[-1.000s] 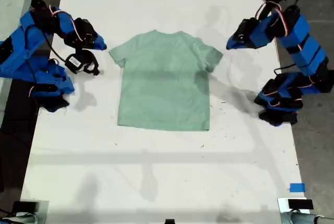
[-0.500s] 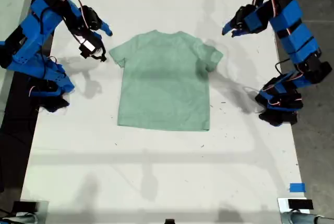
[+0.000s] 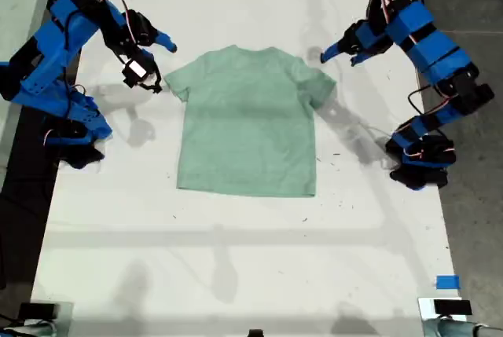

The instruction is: Fold t-shirt

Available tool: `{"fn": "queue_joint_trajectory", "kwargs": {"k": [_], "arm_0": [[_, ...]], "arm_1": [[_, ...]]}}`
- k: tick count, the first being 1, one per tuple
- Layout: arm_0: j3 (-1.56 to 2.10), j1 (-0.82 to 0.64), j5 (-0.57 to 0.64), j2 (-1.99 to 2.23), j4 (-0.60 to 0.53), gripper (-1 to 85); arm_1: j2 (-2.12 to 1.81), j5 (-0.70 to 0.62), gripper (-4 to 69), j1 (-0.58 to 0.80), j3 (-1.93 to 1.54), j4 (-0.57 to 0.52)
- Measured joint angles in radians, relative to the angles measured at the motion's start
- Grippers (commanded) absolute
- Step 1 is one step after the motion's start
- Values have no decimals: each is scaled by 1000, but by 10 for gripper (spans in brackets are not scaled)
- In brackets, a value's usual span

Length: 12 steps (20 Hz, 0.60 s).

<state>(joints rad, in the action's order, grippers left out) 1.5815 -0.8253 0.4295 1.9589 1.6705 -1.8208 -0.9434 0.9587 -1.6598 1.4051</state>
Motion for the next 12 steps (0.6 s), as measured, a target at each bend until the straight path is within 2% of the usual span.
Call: {"fn": "queue_joint_trajectory", "kwargs": {"k": [9,12], "arm_0": [[0,0,6,-2,0,251],[0,0,6,-6,0,250]], "arm_1": [[167,-83,350,21,-192,-302],[232,-112,324,21,-229,-396]]}}
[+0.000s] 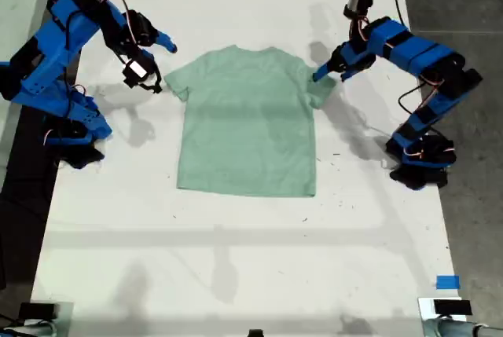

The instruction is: Fold t-shirt

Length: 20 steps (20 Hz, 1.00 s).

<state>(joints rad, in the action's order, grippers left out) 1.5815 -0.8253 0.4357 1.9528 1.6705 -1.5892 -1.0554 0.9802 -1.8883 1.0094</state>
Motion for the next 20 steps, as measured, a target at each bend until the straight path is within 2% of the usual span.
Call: {"fn": "queue_joint_trajectory", "kwargs": {"k": [2,3,5,7,13,17,20], "arm_0": [[0,0,0,0,0,248],[0,0,0,-6,0,248],[0,0,0,-15,0,247],[0,0,6,-21,0,246],[0,0,9,-40,0,242],[0,0,9,-41,0,241],[0,0,9,-41,0,240]], "arm_1": [[61,-21,291,2,0,-57],[95,-31,240,5,0,-81],[146,-41,88,15,5,-104],[167,-43,5,23,35,-114],[219,-44,-12,25,123,-49],[221,-34,-13,17,293,198],[219,5,-13,-38,497,359]]}}
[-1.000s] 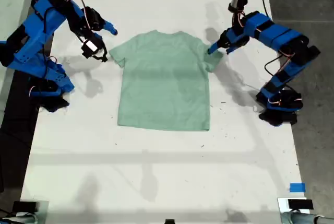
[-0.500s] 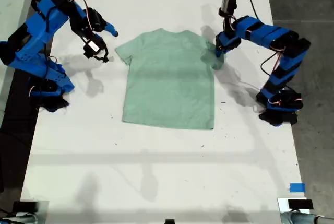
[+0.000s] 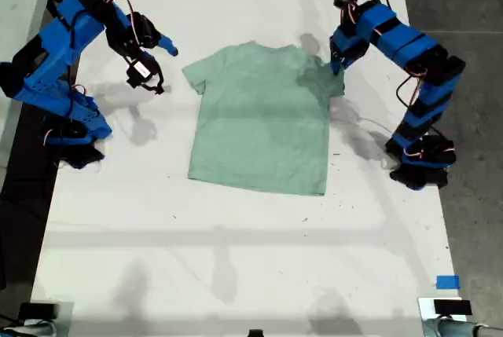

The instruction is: Fold t-shirt

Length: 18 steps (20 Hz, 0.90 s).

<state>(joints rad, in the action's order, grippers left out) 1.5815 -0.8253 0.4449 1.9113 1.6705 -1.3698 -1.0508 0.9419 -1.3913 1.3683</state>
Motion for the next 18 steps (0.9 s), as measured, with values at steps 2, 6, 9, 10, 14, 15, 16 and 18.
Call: {"fn": "queue_joint_trajectory", "kwargs": {"k": [2,6,9,10,14,15,16,18], "arm_0": [[0,0,0,0,0,239],[0,0,0,-3,0,238],[0,0,0,-3,0,238],[0,0,0,-3,0,238],[0,0,0,-3,0,240],[0,0,0,-3,0,240],[0,0,0,-3,0,240],[0,0,0,-3,0,240]], "arm_1": [[0,37,-13,-51,118,69],[81,161,-13,-176,330,127],[193,256,-13,-265,517,161],[218,282,-13,-284,545,161],[331,353,-13,-314,566,112],[357,364,-13,-318,566,84],[385,374,-13,-324,568,55],[442,396,-13,-339,568,2]]}}
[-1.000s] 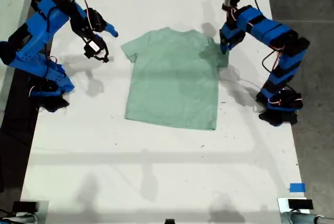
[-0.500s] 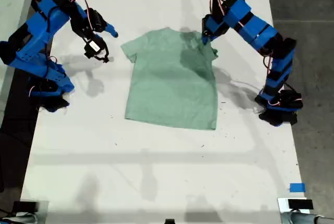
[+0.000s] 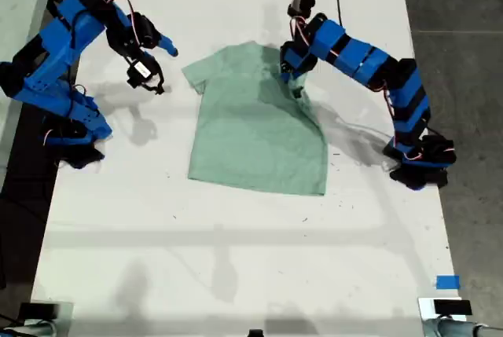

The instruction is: Fold t-shirt

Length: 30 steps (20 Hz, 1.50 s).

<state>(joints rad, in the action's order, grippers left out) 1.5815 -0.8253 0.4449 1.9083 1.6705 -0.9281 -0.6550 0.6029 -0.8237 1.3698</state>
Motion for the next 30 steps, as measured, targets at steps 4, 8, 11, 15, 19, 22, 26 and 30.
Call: {"fn": "queue_joint_trajectory", "kwargs": {"k": [4,8,11,15,19,22,26,30], "arm_0": [[0,0,-2,0,0,244],[6,15,-3,-3,-2,247],[11,15,-3,-9,-9,250],[11,20,-11,-14,-25,265],[11,29,-12,-61,-51,274],[11,35,-12,-115,-89,276],[11,35,-9,-219,-152,280],[5,-12,21,-402,-250,286]], "arm_1": [[74,41,319,-23,41,-101],[58,43,402,-37,75,-118],[-67,34,390,-34,75,-74],[-272,29,323,-14,74,67],[-486,11,291,5,-89,184],[-640,11,289,3,-272,189],[-795,37,289,-43,-471,189],[-897,77,287,-89,-561,189]]}}
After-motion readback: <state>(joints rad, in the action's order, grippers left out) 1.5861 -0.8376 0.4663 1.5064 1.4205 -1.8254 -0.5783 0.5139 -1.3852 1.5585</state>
